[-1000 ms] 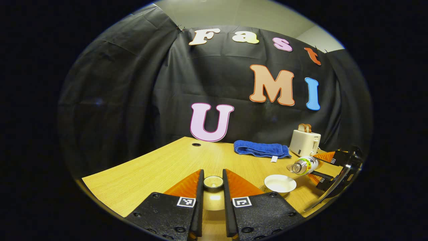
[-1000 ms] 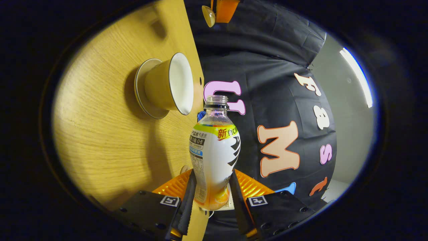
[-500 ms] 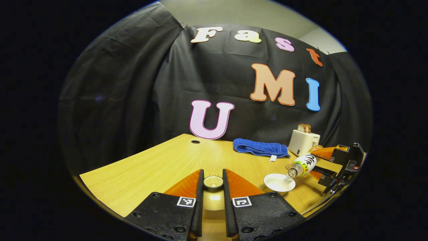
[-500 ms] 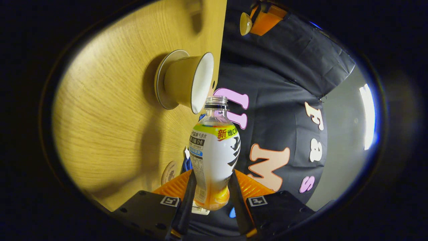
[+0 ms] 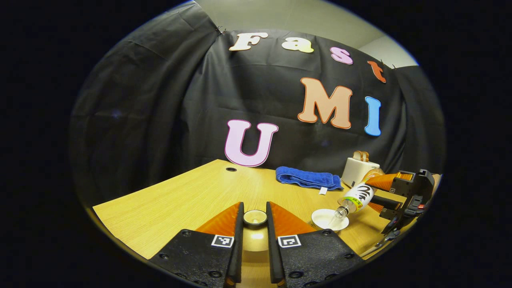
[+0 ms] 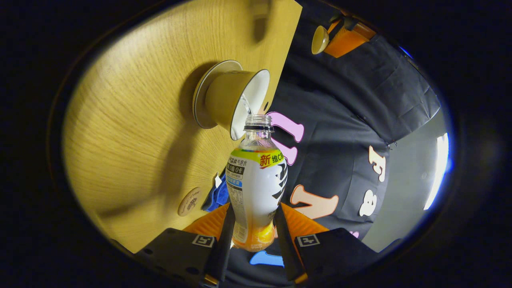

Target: Open the teacup lid with one hand, grasp the water bottle and pour water into the teacup with the other hand; after pouring, place the water bottle on the coaster and then close the teacup lid.

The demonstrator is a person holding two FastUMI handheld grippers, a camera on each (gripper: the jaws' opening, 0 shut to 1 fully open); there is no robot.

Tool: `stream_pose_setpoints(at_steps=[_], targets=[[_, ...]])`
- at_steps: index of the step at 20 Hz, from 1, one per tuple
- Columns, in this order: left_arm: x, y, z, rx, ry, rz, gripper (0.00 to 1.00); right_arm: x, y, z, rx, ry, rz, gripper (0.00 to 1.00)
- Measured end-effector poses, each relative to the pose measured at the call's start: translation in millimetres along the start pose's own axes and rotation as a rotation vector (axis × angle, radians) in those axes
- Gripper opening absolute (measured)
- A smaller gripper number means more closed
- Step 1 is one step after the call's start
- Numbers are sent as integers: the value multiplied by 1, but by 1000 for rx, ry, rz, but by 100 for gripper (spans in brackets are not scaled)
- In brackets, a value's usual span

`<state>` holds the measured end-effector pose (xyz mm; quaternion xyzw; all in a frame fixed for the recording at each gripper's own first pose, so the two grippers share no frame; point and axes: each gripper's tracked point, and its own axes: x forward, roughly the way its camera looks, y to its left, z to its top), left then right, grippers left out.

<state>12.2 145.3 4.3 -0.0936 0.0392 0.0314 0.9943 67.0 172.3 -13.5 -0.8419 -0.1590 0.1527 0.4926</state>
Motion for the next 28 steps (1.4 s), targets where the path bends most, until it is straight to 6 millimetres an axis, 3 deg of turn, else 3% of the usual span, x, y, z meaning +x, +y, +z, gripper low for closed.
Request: stream_pose_setpoints(at_steps=[12,23,28], targets=[[-5,-3,6,-4,-15,-17,25,1,-6,-2,-95,-9,9,59],[0,-9,6,16,-8,-16,25,5,35,-17,445,64,164,59],[1,-16,12,21,-14,-21,25,-2,48,-12,766,86,202,59]])
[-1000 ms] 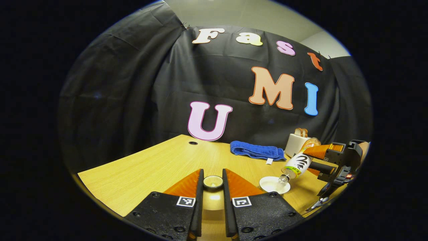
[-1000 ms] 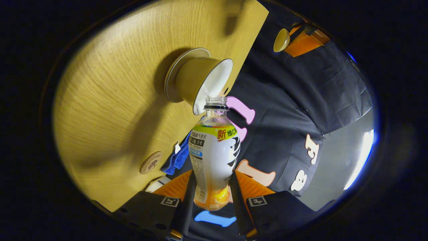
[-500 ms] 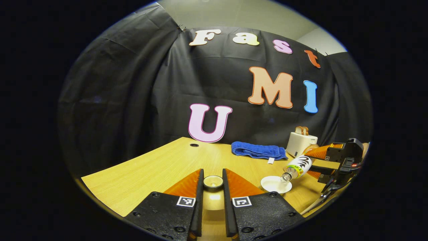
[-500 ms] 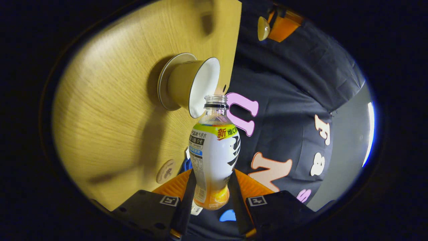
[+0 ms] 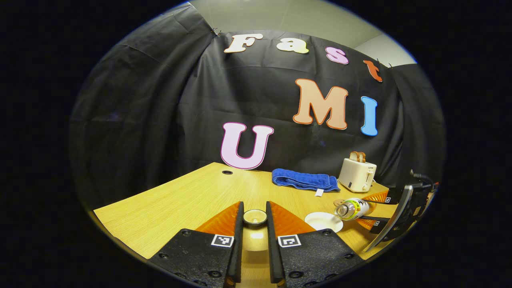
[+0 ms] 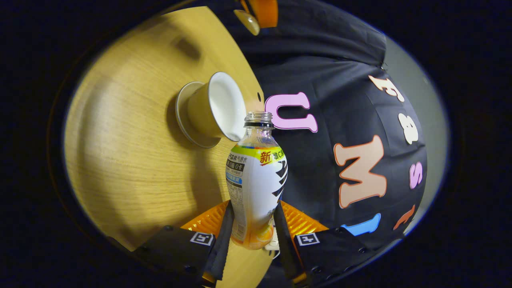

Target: Open the teacup lid with one hand, grasp the water bottle and pour water into the teacup with the other hand; after pouring, place the water bottle on the coaster and then close the teacup lid.

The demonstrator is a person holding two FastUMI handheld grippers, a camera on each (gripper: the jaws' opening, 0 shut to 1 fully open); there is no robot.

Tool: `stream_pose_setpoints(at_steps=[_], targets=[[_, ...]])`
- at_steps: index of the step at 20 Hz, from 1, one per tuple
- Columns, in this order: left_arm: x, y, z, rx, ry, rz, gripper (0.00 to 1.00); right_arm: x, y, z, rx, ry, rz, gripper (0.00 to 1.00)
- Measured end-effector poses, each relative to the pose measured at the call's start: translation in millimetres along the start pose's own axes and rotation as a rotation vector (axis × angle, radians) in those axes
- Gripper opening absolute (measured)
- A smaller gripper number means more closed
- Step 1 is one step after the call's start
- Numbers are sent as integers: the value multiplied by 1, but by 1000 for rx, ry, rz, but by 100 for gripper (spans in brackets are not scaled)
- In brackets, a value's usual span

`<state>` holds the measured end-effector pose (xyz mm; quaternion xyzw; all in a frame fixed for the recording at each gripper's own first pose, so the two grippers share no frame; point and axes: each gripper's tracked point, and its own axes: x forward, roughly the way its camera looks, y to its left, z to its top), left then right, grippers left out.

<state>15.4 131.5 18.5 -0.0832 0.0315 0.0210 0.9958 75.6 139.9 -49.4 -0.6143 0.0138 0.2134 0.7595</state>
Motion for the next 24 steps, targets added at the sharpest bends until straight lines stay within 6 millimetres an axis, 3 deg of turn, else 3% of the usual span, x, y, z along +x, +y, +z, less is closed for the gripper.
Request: stream_pose_setpoints(at_steps=[8,11,17,24], targets=[[2,-16,9,2,-11,-19,25,-6,-17,-4,468,-15,28,63],[1,-22,11,6,-16,-29,25,-5,-31,-9,641,-34,9,58],[1,-30,9,12,-12,-45,25,27,-79,-31,943,-25,-46,62],[1,-38,2,-2,7,-70,25,62,-99,-63,1168,-13,-128,60]])
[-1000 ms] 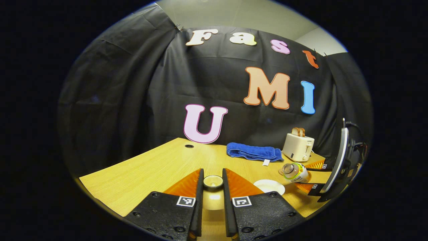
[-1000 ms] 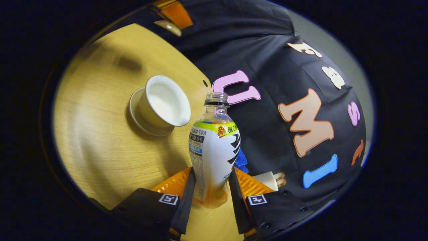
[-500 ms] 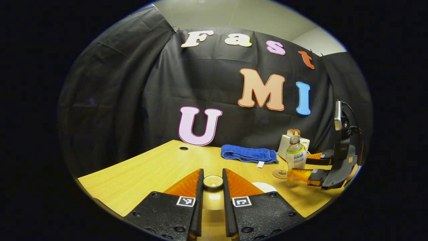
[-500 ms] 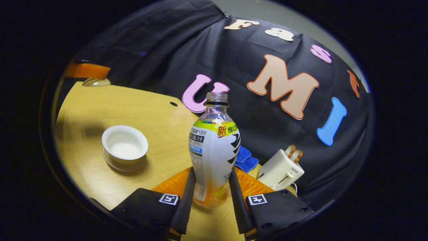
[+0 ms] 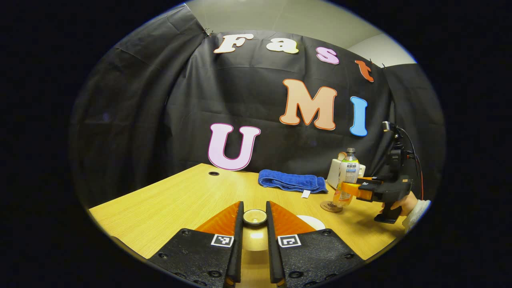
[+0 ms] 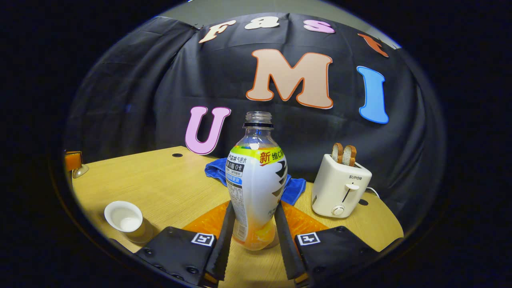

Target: Open the teacup lid with one hand, grasp the water bottle and pour water into the teacup with the other hand; after pouring, place the water bottle on the coaster and then close the teacup lid.

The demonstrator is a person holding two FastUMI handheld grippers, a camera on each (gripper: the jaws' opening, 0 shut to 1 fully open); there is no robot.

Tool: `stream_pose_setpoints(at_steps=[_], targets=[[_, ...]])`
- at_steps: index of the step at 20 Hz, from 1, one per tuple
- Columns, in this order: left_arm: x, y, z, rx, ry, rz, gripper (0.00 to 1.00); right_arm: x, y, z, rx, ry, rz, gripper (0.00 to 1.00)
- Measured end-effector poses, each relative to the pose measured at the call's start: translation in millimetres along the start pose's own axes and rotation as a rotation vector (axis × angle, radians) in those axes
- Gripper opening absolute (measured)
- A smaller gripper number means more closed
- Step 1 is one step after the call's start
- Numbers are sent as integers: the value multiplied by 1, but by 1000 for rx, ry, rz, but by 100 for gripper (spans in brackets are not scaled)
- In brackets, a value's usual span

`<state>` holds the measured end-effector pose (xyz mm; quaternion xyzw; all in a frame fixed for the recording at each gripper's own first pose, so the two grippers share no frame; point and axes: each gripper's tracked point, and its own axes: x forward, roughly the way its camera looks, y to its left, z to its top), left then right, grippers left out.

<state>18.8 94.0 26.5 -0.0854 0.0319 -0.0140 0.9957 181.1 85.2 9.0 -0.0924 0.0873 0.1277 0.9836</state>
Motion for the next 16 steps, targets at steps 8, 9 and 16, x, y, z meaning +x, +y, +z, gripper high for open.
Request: stream_pose_setpoints(at_steps=[8,9,16], targets=[[0,-5,-2,1,3,-15,25,35,-13,-20,118,13,-32,60],[0,-4,0,2,1,-14,25,36,-14,-20,123,15,-34,60],[-1,-7,-2,2,4,-23,25,39,-15,-27,130,45,-47,64]])
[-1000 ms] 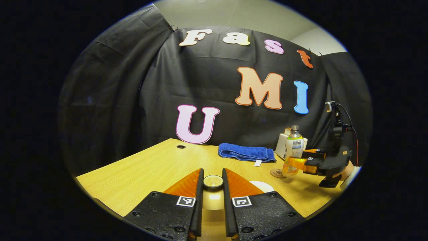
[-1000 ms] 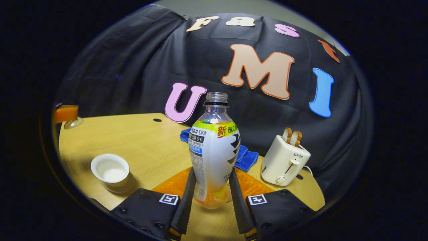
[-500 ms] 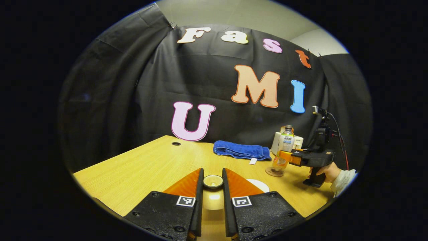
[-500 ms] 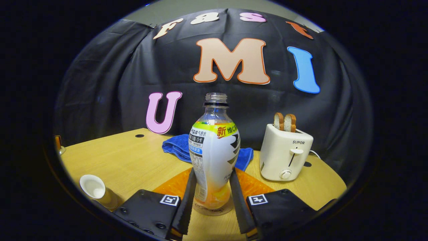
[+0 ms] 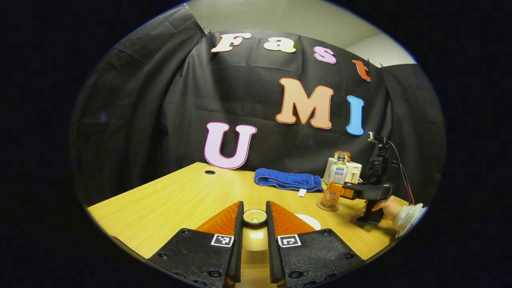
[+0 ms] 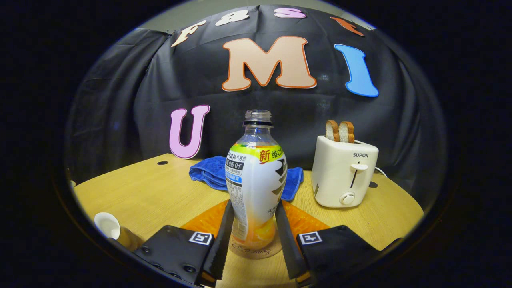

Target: Open the teacup lid with one hand, grasp the water bottle and pour water into the teacup with the other hand; after pouring, place the water bottle on the coaster and then close the teacup lid.

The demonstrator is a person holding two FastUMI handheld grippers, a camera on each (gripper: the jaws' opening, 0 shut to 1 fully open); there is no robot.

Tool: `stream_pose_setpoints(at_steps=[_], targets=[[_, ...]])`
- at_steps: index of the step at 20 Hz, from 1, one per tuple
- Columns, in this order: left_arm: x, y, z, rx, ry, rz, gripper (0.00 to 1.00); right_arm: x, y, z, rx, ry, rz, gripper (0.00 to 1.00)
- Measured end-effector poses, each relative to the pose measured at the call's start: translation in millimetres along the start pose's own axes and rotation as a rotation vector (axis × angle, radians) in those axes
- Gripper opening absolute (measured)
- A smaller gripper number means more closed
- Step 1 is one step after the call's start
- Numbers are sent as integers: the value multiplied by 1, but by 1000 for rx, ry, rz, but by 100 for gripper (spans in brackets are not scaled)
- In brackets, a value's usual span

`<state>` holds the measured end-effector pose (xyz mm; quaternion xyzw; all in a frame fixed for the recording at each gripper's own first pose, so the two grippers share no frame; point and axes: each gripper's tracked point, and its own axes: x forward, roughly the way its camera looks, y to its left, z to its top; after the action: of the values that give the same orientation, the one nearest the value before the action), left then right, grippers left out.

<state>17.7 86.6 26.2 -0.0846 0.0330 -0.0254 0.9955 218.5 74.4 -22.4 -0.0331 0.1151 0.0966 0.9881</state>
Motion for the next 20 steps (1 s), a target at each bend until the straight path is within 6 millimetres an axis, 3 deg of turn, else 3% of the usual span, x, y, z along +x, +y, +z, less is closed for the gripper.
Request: stream_pose_setpoints(at_steps=[7,11,14,15,16,17,18,20], targets=[[0,-4,0,21,5,0,25,-9,4,-4,21,-2,11,79],[0,-7,1,23,4,-5,25,-9,-1,-5,37,4,-4,76],[1,-13,1,25,7,-15,25,-11,-4,-4,47,-3,-7,92],[2,-15,0,28,10,-20,25,-13,-6,-3,51,-4,-10,89],[4,-18,-1,32,14,-27,25,-16,-8,-3,56,-7,-11,98],[5,-22,-1,38,16,-35,25,-21,-9,-1,62,-14,-8,94],[7,-25,-2,45,19,-44,25,-28,-10,0,68,-25,-8,100],[11,-32,-4,57,20,-60,25,-42,-14,2,76,-45,-7,99]])
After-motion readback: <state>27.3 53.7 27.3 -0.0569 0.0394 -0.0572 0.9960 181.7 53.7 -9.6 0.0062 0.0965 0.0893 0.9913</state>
